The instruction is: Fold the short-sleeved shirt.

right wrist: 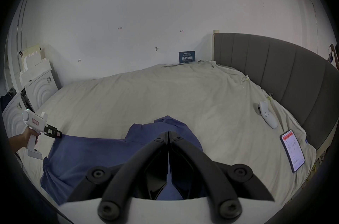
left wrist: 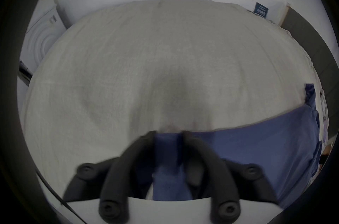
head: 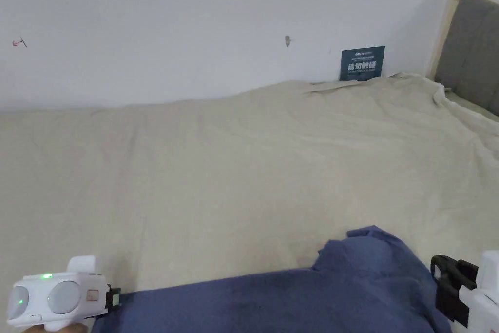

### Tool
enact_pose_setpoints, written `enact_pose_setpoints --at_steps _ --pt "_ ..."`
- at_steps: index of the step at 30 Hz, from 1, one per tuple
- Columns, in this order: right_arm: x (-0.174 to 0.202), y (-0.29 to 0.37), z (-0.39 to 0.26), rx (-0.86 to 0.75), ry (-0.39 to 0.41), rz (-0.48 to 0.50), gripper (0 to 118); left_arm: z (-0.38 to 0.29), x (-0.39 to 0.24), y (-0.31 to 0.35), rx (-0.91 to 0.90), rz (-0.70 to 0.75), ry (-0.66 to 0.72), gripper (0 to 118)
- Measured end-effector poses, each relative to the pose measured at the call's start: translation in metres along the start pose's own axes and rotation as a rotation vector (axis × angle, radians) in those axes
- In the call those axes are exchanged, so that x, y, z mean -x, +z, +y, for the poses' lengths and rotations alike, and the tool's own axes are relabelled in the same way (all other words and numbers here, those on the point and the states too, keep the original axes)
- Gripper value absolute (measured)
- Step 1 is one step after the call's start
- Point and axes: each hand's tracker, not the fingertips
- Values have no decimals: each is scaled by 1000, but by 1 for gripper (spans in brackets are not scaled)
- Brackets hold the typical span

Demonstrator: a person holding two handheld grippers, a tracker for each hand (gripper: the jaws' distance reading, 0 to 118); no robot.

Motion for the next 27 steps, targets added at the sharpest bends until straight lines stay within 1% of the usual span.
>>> enact_pose_setpoints --at_steps 2,4,5,6,7,8,9,10,11,12,13,14,16,18,19,20,21,22,23,24,25,26,27 --pt "-4 -14 5 17 -3 7 0 -1 -1 4 -21 -38 31 0" --pt "-14 -34 8 53 -3 11 1 -7 -4 16 -78 -13 21 0" --pt "-17 -45 10 79 -3 8 8 -8 -8 22 -99 -17 16 0" --pt "-20 -59 10 108 1 11 21 -10 -7 31 -112 -29 18 0" --pt "-26 -73 12 153 9 11 45 -12 -7 40 -144 -67 20 0" --pt "-31 -90 13 197 -4 28 64 -15 -6 49 -161 -81 20 0" --pt "-34 -104 14 237 2 24 78 -16 -7 55 -175 -88 24 0" --pt "-37 -118 13 266 -5 13 78 -18 -6 63 -189 -94 26 0" --pt "-40 -132 11 289 -6 -1 82 -20 -6 68 -194 -103 28 0" --pt "-41 -146 9 324 19 -18 89 -21 -5 72 -197 -110 30 0" --pt "-41 -157 6 351 37 -36 92 -21 -4 73 -197 -110 30 0" --pt "-43 -170 3 387 69 -59 92 -21 -3 75 -198 -111 29 0" --pt "-47 -188 -5 411 105 -60 92 -23 -1 78 -201 -111 26 0" --pt "-46 -200 -9 447 86 -75 91 -25 1 77 -201 -109 33 0" --pt "-39 -199 -11 469 112 -81 90 -26 3 75 -195 -110 38 0" --pt "-36 -201 -14 489 164 -90 82 -28 4 73 -189 -109 42 0" --pt "-33 -202 -15 485 197 -94 67 -29 4 72 -186 -106 45 0" --pt "-30 -200 -16 466 193 -75 35 -30 5 71 -181 -105 46 0" --pt "-33 -200 -17 457 162 -31 17 -32 6 71 -177 -104 47 0" --pt "-33 -198 -16 465 136 4 5 -33 6 71 -174 -103 49 0" --pt "-31 -194 -13 460 151 -21 5 -34 7 70 -171 -102 50 0" --pt "-30 -186 -11 419 166 -37 5 -35 8 70 -168 -99 52 0" --pt "-32 -179 -9 382 173 -35 4 -37 8 71 -167 -98 54 0"
